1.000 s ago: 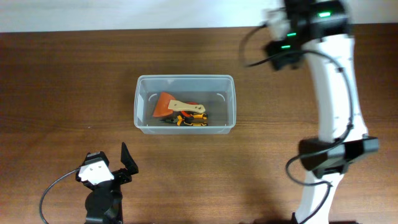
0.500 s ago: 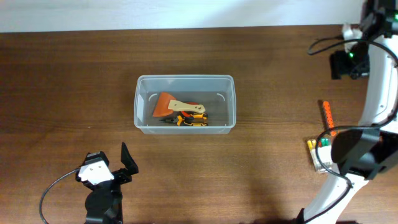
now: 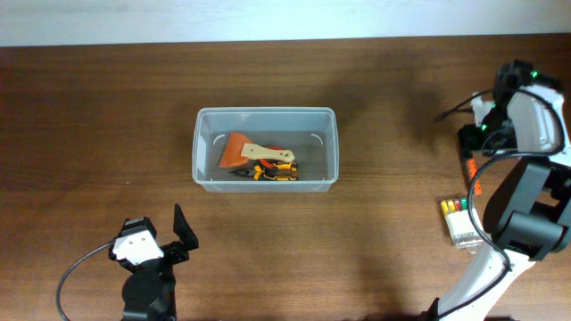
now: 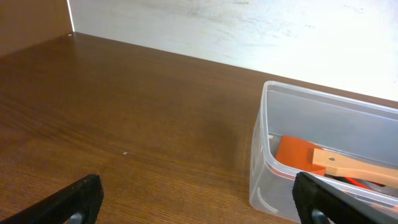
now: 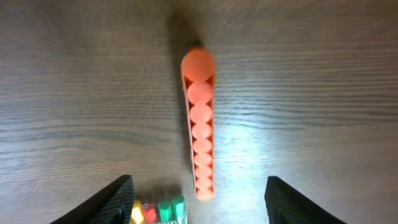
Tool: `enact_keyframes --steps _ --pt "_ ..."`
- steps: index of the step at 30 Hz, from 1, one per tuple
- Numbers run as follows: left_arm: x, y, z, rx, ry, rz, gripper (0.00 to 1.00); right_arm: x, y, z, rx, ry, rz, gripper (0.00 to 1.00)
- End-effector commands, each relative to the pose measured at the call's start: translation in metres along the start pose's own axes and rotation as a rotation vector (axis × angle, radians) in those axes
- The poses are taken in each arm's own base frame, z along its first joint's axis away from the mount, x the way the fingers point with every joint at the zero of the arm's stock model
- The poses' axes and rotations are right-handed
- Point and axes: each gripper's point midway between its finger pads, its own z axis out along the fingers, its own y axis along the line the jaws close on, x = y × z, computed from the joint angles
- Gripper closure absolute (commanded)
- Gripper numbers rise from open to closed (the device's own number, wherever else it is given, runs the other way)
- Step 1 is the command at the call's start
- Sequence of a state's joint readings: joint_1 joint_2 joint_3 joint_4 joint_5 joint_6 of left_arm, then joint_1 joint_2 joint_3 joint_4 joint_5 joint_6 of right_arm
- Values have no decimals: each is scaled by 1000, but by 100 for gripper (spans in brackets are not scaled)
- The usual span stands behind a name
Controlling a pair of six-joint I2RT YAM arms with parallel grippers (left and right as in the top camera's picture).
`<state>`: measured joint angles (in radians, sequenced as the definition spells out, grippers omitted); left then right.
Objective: Pack container
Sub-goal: 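Move the right gripper to the orange bit holder strip and grasp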
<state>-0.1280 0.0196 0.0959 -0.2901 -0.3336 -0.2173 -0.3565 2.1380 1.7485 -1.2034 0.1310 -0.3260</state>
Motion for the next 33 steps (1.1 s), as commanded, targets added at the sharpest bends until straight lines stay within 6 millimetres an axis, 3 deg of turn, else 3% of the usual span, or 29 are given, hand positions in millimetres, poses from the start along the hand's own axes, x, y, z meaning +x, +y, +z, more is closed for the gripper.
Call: enact_keyframes --steps 1,11,16,23,33 --pt "0 0 0 0 -3 8 1 8 5 17 -1 19 -21 34" --pt "0 0 0 0 -3 8 1 14 11 45 -2 21 -22 38" --pt "0 0 0 0 -3 8 1 11 10 49 4 5 -19 38" --pt "0 0 0 0 -3 8 1 9 9 49 7 -5 -17 58" --pt "0 0 0 0 -3 8 1 9 9 49 7 -5 -17 70"
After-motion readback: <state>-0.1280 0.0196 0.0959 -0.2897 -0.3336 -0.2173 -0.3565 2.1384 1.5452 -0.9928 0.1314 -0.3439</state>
